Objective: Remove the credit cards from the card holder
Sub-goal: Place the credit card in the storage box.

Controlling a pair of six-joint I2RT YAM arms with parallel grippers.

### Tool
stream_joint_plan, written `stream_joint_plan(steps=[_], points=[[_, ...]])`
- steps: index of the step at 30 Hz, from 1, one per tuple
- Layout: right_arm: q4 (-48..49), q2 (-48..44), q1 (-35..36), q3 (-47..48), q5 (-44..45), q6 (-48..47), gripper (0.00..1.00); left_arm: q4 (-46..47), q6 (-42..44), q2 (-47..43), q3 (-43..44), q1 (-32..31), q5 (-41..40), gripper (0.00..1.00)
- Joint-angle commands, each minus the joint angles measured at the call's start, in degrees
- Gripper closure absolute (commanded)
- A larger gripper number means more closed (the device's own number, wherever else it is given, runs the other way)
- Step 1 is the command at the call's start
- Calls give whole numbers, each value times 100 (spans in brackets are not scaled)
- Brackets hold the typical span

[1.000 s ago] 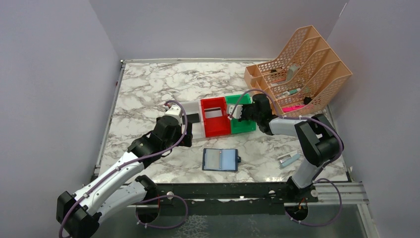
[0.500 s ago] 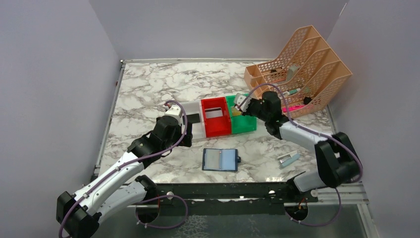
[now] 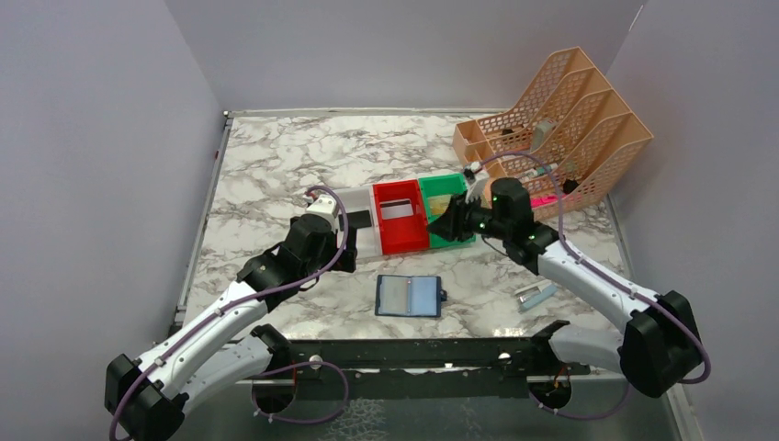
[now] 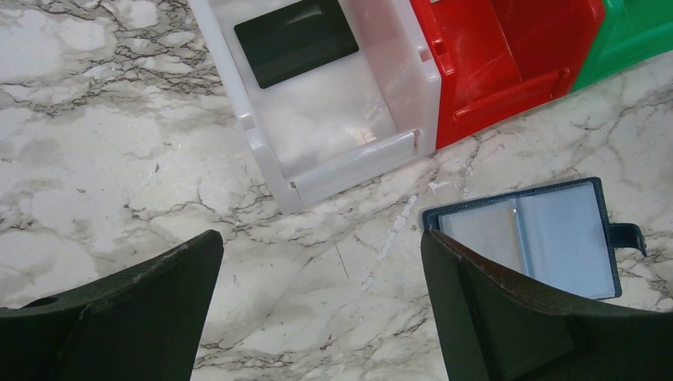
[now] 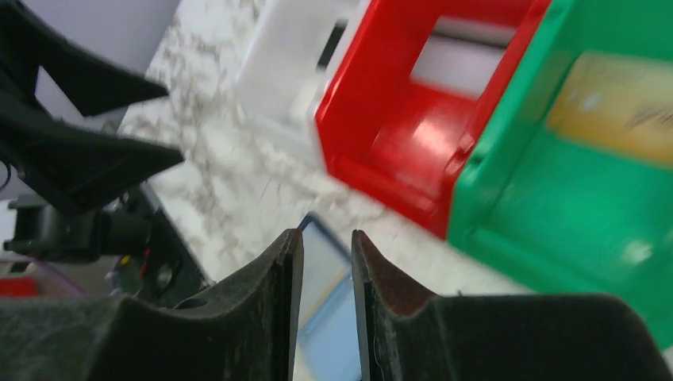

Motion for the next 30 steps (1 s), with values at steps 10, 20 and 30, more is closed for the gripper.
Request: stream_joint_plan(steps=[10, 20, 30], points=[[-2786, 643, 2682, 605, 3572, 1965, 63, 204, -3, 259, 19, 27, 105, 1], [-2698, 1974, 3709, 1059, 3874, 2474, 58, 201, -75, -268, -42, 31, -452, 1], [-3254, 3208, 4116, 2009, 4501, 2753, 54, 203, -143, -555, -100, 31, -748, 1]])
